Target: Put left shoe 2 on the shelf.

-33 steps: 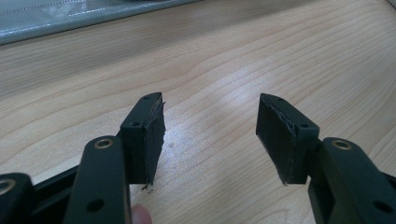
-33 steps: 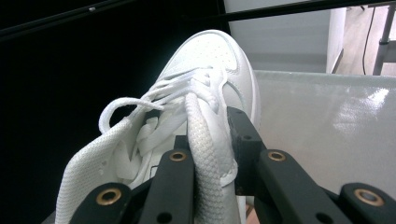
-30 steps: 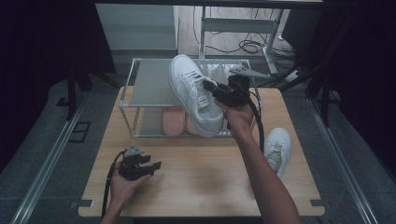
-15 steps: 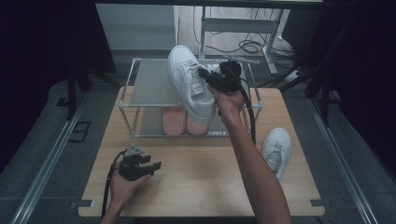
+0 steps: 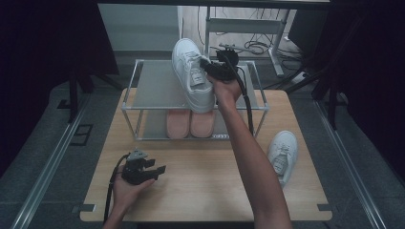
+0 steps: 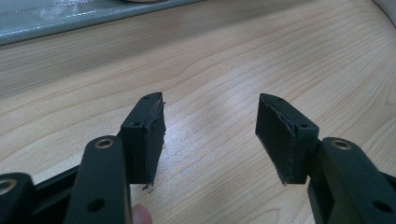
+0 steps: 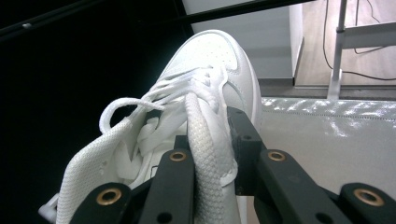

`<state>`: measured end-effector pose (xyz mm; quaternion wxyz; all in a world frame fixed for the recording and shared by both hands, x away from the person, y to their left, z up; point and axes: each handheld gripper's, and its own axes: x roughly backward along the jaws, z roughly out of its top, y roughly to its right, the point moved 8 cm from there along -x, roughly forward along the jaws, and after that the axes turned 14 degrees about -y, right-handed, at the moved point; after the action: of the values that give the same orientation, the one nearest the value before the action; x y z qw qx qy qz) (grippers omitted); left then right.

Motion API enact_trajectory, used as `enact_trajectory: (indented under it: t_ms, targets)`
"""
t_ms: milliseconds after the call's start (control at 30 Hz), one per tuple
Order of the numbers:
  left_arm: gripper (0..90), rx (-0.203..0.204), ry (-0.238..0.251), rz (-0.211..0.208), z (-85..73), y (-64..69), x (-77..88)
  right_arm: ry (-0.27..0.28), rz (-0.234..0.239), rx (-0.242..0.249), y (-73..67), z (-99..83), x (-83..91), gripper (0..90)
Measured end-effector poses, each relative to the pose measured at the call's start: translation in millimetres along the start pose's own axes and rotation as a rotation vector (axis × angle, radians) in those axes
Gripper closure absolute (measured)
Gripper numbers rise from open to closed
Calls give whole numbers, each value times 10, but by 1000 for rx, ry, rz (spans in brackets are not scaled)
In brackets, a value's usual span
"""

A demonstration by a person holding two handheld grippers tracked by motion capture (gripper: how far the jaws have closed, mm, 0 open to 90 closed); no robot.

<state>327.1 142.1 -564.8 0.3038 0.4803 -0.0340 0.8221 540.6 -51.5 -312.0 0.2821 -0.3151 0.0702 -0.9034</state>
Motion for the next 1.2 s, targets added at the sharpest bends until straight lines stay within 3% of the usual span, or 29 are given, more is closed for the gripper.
enact_trajectory:
  t_ms: [267, 600, 700, 800, 900, 933, 1033, 1200]
  targets:
    - [431, 1, 5, 0, 1, -9, 13, -28, -32, -64, 90, 40, -268, 812]
    - [430, -5, -5, -1, -9, -1, -23, -66, -62, -95, 179, 2, -530, 808]
    - [430, -7, -9, 1, -11, 1, -30, -84, -44, -111, 208, -5, -571, 775]
    - [429, -12, -10, 0, -13, 17, -37, -114, -5, -100, 213, -31, -637, 619]
    - [429, -15, -11, 2, -12, 26, -42, -90, 18, -88, 197, 2, -595, 567]
    - [429, -15, -11, 2, -12, 28, -44, -84, 5, -67, 187, 13, -566, 552]
    - [429, -15, -12, 0, -12, 35, -46, -71, -29, -17, 180, 18, -479, 551]
    - [428, -17, -18, 6, -15, 32, -59, -44, -24, 30, 194, -31, -281, 591]
